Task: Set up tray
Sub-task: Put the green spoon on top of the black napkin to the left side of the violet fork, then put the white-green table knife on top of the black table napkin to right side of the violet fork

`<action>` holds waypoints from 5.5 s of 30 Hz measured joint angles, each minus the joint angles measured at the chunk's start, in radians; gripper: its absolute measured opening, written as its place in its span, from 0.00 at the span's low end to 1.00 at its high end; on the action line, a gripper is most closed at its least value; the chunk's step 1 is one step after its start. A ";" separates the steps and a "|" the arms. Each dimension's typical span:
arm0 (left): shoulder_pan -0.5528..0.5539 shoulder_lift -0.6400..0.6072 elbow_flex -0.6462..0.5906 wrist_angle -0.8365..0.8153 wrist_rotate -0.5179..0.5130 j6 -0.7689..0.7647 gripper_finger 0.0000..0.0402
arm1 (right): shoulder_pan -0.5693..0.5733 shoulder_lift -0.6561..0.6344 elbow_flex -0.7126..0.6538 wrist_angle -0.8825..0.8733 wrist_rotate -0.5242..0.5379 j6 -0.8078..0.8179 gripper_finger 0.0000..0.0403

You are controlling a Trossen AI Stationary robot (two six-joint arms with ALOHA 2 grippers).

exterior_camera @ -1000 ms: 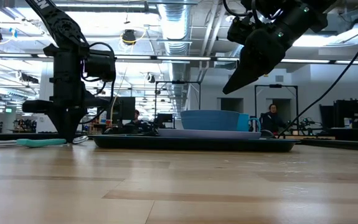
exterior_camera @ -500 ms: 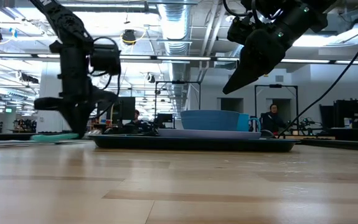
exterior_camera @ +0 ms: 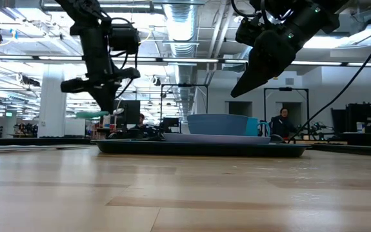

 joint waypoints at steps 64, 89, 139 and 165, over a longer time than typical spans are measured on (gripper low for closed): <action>0.098 0.569 0.384 0.002 -0.050 0.045 0.03 | 0.000 0.000 0.000 -0.042 0.000 -0.018 0.41; 0.099 0.575 0.382 -0.003 -0.082 0.046 0.18 | 0.000 0.000 0.000 -0.045 0.000 -0.018 0.41; -0.418 0.092 0.686 -0.737 -0.314 0.299 0.25 | 0.035 0.000 0.000 -0.065 0.000 0.028 0.41; -0.284 -0.175 -0.279 -0.134 -0.114 0.216 0.25 | 0.046 0.000 0.000 -0.007 0.002 -0.025 0.41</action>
